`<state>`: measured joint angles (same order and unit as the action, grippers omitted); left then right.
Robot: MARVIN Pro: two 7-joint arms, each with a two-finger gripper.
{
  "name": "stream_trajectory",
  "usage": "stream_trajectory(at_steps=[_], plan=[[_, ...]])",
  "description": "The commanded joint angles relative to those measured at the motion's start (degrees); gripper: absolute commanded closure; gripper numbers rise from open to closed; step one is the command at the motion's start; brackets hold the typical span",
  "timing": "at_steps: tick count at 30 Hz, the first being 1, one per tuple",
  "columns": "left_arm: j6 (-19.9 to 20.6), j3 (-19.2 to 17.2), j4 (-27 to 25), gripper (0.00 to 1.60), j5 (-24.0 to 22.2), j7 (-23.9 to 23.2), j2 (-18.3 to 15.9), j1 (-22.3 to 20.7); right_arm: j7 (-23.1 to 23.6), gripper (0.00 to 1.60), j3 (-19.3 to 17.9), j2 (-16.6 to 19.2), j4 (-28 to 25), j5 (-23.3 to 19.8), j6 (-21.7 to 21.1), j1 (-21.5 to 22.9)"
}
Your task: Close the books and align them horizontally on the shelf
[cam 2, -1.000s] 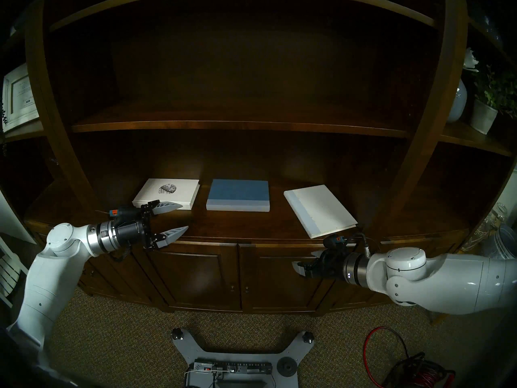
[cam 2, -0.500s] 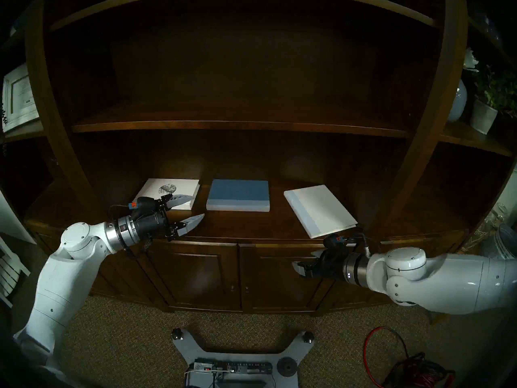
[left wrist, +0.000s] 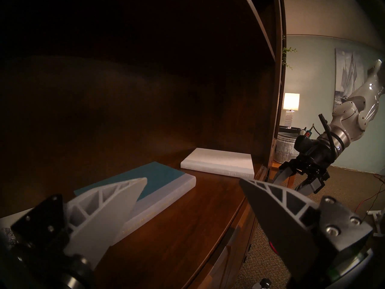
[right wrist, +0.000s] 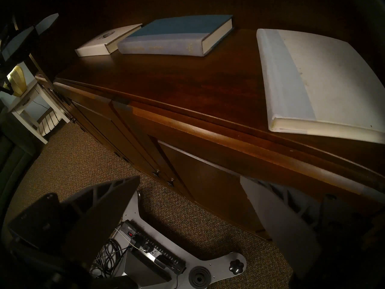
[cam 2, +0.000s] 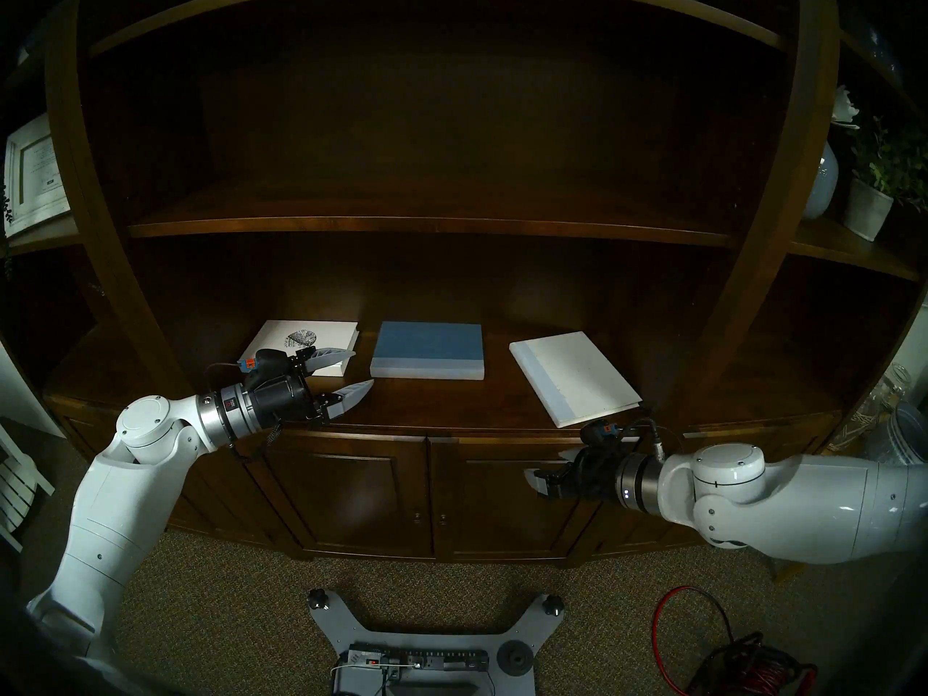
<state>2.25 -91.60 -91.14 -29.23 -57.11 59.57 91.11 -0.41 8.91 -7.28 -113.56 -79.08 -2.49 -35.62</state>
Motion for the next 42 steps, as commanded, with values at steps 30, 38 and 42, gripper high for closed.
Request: stream_trajectory(at_steps=[30, 38, 42], plan=[[-0.5, -0.9, -1.2, 0.00, 0.1, -1.1, 0.5, -1.9, -31.7, 0.00, -6.9, -17.1, -11.6, -13.8, -3.3, 3.4], [-0.5, -1.0, -1.2, 0.00, 0.2, -1.3, 0.7, -1.9, -40.2, 0.00, -7.0, -15.2, -13.9, -15.0, -1.6, 3.6], [-0.5, -1.1, -1.2, 0.00, 0.2, -1.3, 0.7, -1.9, -44.0, 0.00, -7.0, -15.3, -14.4, -15.1, -1.2, 3.7]])
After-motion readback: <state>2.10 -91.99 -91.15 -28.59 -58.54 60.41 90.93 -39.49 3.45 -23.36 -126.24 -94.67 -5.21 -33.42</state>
